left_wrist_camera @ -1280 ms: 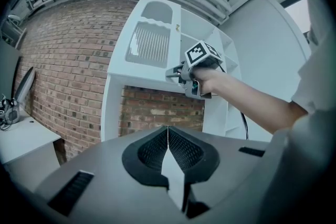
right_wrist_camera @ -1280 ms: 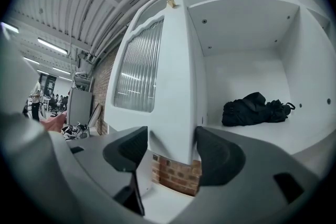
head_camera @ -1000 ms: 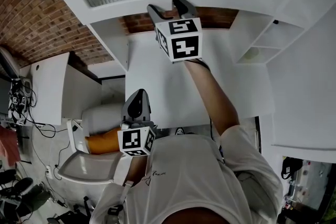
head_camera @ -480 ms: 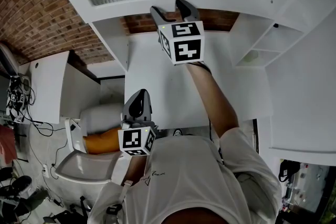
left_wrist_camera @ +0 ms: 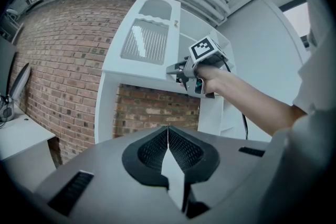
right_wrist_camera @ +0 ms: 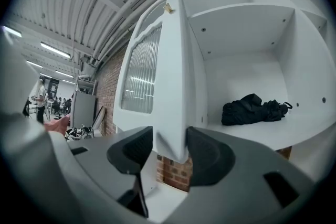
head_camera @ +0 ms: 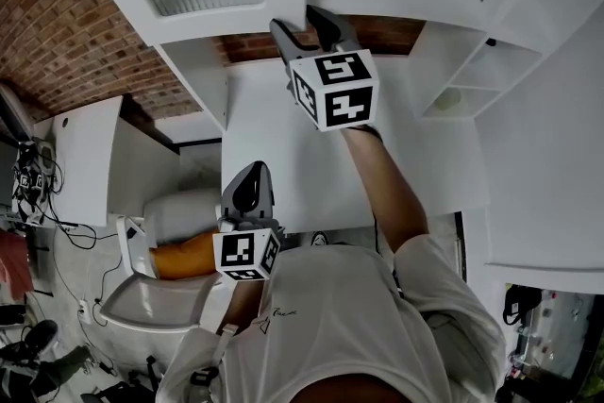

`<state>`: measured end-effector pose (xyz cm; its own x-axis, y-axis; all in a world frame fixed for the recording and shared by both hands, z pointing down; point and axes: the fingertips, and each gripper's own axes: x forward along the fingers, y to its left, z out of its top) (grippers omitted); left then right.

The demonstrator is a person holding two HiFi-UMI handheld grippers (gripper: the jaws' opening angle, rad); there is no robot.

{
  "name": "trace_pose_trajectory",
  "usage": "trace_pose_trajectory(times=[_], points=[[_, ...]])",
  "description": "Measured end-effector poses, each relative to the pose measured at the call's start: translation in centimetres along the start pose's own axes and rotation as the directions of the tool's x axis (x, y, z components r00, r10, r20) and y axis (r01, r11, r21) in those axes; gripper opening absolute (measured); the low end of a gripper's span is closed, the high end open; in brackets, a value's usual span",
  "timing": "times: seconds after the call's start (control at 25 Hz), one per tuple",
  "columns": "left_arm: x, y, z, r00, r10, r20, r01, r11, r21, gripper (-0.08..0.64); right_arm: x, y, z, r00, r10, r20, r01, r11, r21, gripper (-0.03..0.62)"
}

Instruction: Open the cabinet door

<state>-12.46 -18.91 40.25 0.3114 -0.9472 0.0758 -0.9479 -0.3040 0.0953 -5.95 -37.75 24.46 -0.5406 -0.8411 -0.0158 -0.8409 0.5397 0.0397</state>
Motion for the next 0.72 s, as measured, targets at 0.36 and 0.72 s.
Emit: trace_pose_trajectory(times=[0.36,0.72], points=[[0.0,-0.8,-0.4,1.000,-0.010,-0.010,0.010,1.000,0.001,0.017,-1.8,0.4,-0.1,0.999,0.042,0.007,-0.042,0.999,-0.014,0.149],[-0.1,-1.6,-0.5,1.000,-0.016,-0.013,0.016,1.000,0.002,0.017,-3.5,1.6,0.0,0.995,0.093,0.021,-0.093,0.996,-0.012,0.124]])
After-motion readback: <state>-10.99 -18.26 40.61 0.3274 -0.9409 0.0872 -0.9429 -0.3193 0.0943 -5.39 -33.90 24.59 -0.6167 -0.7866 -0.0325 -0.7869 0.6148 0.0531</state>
